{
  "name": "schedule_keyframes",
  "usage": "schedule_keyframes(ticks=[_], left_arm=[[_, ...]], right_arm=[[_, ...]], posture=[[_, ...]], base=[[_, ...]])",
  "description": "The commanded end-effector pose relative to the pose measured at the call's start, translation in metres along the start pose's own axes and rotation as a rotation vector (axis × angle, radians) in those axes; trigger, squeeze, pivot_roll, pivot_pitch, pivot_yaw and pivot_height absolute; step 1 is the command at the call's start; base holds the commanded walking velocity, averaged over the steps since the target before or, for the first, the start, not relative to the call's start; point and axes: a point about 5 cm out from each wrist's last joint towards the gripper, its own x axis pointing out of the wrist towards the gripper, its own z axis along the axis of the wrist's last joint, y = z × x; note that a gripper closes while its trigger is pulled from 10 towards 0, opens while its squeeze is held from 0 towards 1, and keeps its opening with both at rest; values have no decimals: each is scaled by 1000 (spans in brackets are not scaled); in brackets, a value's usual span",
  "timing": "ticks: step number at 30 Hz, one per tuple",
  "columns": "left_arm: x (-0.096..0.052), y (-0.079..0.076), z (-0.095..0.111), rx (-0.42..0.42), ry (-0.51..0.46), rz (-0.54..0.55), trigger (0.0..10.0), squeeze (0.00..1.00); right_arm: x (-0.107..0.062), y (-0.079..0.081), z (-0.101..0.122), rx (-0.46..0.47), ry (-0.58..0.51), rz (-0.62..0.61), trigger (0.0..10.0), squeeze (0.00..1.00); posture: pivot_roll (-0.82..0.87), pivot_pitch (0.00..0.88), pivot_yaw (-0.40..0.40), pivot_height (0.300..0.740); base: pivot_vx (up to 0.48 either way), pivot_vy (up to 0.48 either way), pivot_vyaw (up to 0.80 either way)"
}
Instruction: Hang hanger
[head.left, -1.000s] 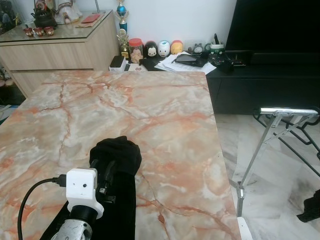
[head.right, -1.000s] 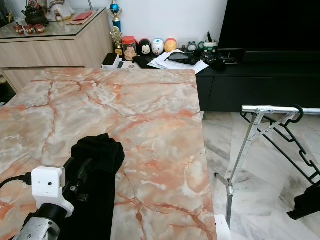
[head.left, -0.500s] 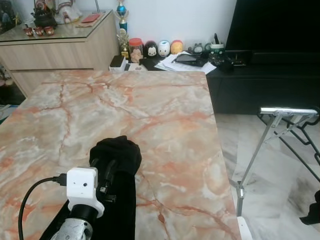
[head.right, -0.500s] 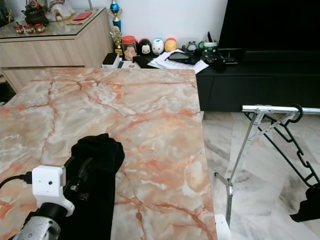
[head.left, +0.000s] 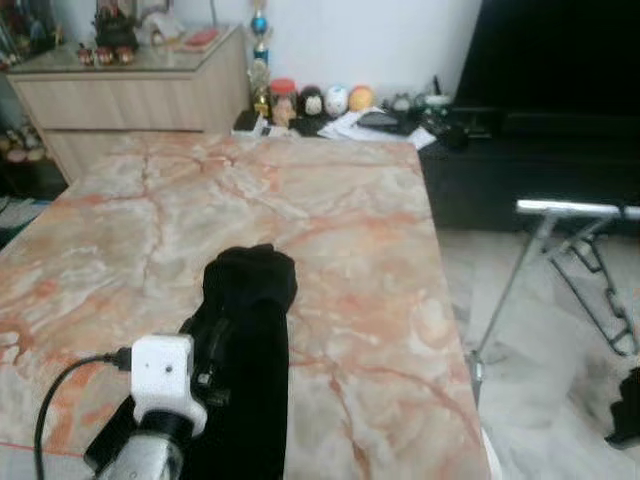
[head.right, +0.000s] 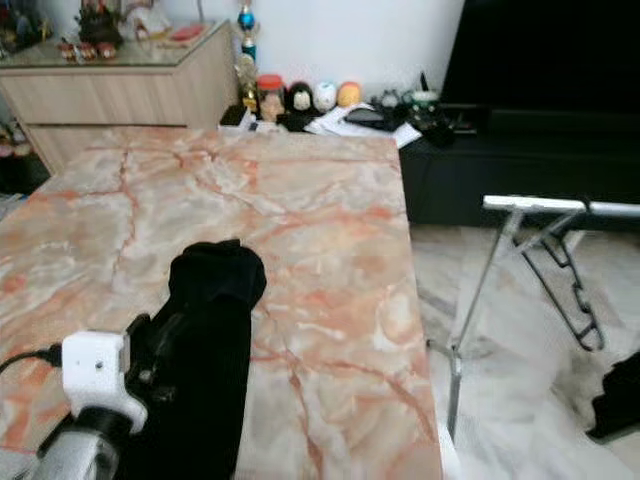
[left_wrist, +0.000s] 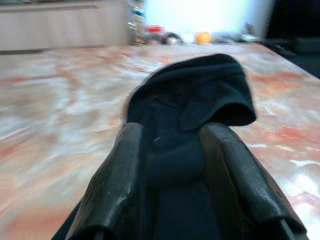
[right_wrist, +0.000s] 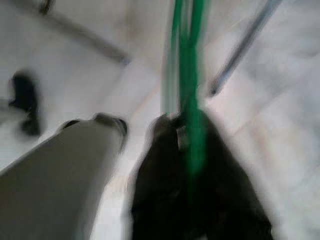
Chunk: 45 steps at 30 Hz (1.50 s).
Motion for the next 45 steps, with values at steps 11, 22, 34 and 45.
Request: schedule_keyframes(ticks=[11, 22, 34, 45], left_arm=[[-2, 1, -6, 6, 32, 13, 10000, 0], [-2, 2, -6, 5, 33, 18, 10000, 0], [0, 4, -8, 5, 36, 33, 10000, 0], [1, 8, -13, 19, 48, 61, 10000, 0]], right_arm=[[1, -1, 13, -4, -39, -4, 10000, 0], [1, -3, 14, -4, -40, -8, 10000, 0], [1, -3, 14, 1, -42, -10, 10000, 0], [1, -2, 14, -1, -41, -9, 10000, 0]], posture=[[14, 0, 9, 740], [15, 0, 7, 740], [11, 0, 11, 740], [21, 0, 14, 740]], base=[[-277, 0, 0], [-277, 0, 0], [-274, 0, 0], [-49, 0, 0]])
